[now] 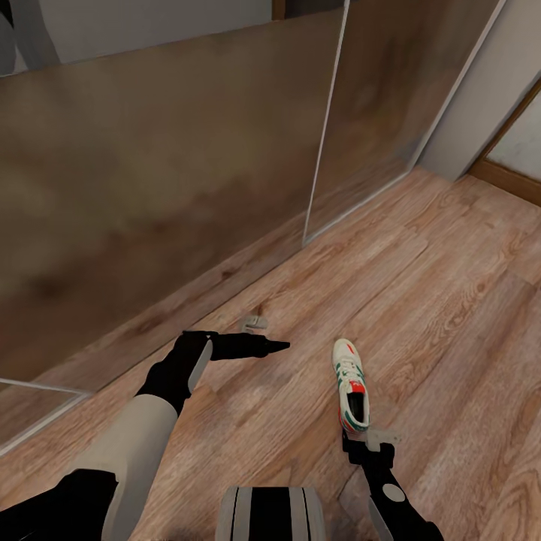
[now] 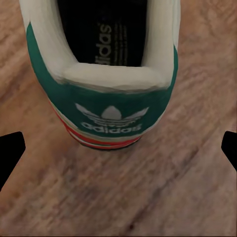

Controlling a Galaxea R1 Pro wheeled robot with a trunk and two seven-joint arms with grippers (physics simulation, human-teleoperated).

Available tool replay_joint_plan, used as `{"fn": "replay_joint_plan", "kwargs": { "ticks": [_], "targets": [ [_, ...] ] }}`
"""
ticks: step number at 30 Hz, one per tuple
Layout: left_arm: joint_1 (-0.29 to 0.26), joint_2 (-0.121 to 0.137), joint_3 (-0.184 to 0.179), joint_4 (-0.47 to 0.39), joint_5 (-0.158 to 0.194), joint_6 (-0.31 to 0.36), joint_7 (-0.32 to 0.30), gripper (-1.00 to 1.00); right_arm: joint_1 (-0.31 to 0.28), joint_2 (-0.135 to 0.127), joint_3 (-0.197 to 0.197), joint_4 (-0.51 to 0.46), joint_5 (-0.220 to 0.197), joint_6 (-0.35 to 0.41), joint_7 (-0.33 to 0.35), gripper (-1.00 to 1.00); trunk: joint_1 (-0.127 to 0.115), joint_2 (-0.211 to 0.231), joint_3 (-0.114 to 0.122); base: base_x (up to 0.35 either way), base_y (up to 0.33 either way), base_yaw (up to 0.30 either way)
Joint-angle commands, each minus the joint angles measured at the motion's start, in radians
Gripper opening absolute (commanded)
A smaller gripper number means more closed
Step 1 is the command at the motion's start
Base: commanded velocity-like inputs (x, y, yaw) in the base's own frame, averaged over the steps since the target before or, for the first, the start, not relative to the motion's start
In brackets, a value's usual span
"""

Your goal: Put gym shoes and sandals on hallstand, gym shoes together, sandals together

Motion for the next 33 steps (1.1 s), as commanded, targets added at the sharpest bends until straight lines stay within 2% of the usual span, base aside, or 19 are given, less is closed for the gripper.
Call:
{"fn": "replay_joint_plan", "kwargs": {
  "ticks": [1, 33],
  "targets": [
    [0.0, 0.0, 0.0, -0.001, 0.002, 0.007, -0.001, 1.0, -0.001, 0.001, -0.006, 0.001, 0.011, -0.003, -0.002, 1.0, 0.0, 0.0, -0.001, 0.0, 0.0, 0.0],
    [0.002, 0.002, 0.002, -0.001, 0.001, 0.002, -0.003, 1.0, -0.001, 0.001, -0.006, 0.0, 0.011, -0.003, -0.002, 1.0, 0.0, 0.0, -0.004, 0.018, 0.0, 0.0]
  ]
}}
